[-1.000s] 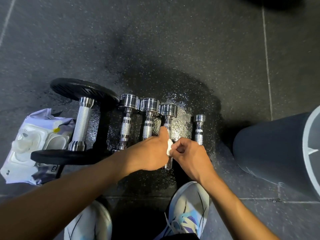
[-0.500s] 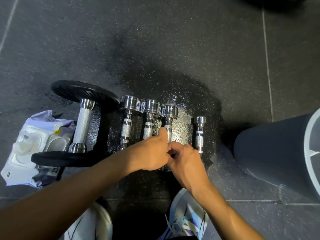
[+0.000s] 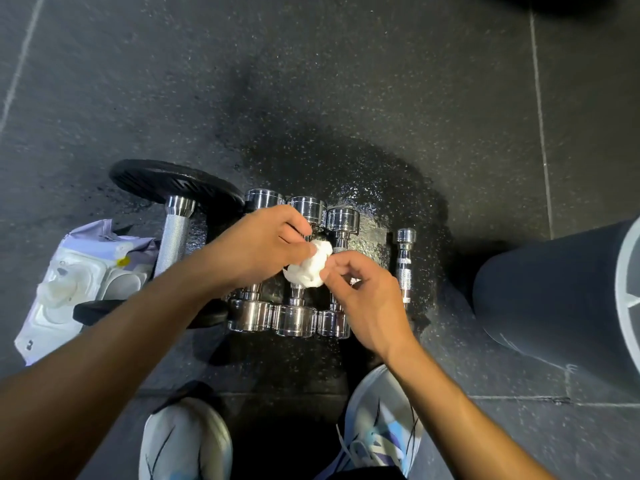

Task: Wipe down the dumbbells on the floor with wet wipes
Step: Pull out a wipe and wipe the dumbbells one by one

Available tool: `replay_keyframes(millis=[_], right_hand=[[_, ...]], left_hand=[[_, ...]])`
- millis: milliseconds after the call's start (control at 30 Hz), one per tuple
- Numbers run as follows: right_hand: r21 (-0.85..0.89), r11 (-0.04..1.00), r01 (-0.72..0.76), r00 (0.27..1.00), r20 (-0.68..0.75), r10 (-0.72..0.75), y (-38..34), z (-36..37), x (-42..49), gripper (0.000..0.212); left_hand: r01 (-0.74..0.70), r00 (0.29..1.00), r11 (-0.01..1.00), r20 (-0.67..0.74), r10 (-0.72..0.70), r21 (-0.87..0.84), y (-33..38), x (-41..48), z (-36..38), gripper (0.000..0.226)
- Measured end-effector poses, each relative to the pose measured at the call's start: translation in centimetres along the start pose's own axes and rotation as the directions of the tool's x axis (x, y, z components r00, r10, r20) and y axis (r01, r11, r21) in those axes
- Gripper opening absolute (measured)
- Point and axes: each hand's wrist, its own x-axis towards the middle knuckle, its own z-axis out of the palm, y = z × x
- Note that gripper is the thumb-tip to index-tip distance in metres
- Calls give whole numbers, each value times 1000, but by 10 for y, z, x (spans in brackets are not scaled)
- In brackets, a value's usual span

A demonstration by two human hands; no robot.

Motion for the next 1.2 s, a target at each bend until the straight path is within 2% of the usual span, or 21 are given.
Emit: replay_keyframes(millis=[100, 200, 300, 400, 667, 767, 967, 1200], right_hand=[[-83, 996, -18, 999, 32, 20, 5, 7, 2, 8], [-238, 971, 2, 995, 99, 22, 11, 12, 3, 11], [-486, 870, 80, 981, 191, 16, 14, 13, 0, 9], [-599, 795, 95, 983, 184, 21, 14, 16, -3, 5], [-665, 745, 52, 993, 111, 30, 14, 30, 7, 1], [-678, 732, 63, 993, 118, 24, 13, 31, 4, 5], [-511, 859, -18, 990, 113, 88, 14, 24, 5, 5], [-410, 912, 10, 1000, 1, -11, 13, 23, 21, 10]], left_hand=[[5, 999, 995, -45, -1, 95, -5, 1, 5, 16], [70, 995, 974, -79, -54, 217, -9, -2, 10, 15], [116, 993, 937, -45, -108, 330, -14, -9, 17, 21], [109, 992, 913, 11, -123, 394, -18, -14, 29, 23], [107, 993, 885, -7, -117, 453, -19, -15, 43, 39], [85, 996, 879, -57, -65, 469, -23, -16, 47, 35], [17, 994, 908, -107, 31, 418, -24, -15, 40, 26], [-134, 945, 867, -200, 257, 480, -21, -8, 44, 16]])
